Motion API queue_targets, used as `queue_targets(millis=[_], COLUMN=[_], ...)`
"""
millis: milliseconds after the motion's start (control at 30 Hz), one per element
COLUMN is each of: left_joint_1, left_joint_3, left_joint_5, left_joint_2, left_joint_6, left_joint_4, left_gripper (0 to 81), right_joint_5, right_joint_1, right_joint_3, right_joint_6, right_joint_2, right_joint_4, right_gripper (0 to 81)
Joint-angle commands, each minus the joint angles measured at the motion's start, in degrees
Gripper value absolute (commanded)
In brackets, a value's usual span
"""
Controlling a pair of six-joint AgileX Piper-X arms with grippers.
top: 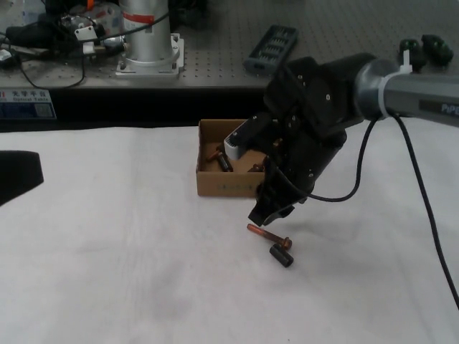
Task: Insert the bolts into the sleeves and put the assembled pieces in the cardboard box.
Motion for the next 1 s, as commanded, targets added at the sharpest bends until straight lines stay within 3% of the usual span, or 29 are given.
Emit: queue_targets(millis=[0,300,967], left_joint_1=[0.12,0.12,0.12], left_joint_3=[-0.37,-0.37,-0.37], left_joint_5=[0.34,-0.16,-0.15], left_joint_2=[0.62,0.83,0.83], left_joint_6=[0.61,0.61,0.61], left_joint_4=[0.09,0.09,-0.31], left_gripper=[43.9,43.9,43.9], right_joint_5=[-0.38,-0.68,-0.38], right_joint_1=[-0.35,-2.16,-0.53], right_joint_3=[-0.56,-0.16,-0.08], right_joint_6=[-0.89,-1.10,-0.64], right_joint_2=[0.39,2.58,2.82], right_joint_4=[0.58,2.72,3.98], right_gripper=[31.4,31.4,31.4])
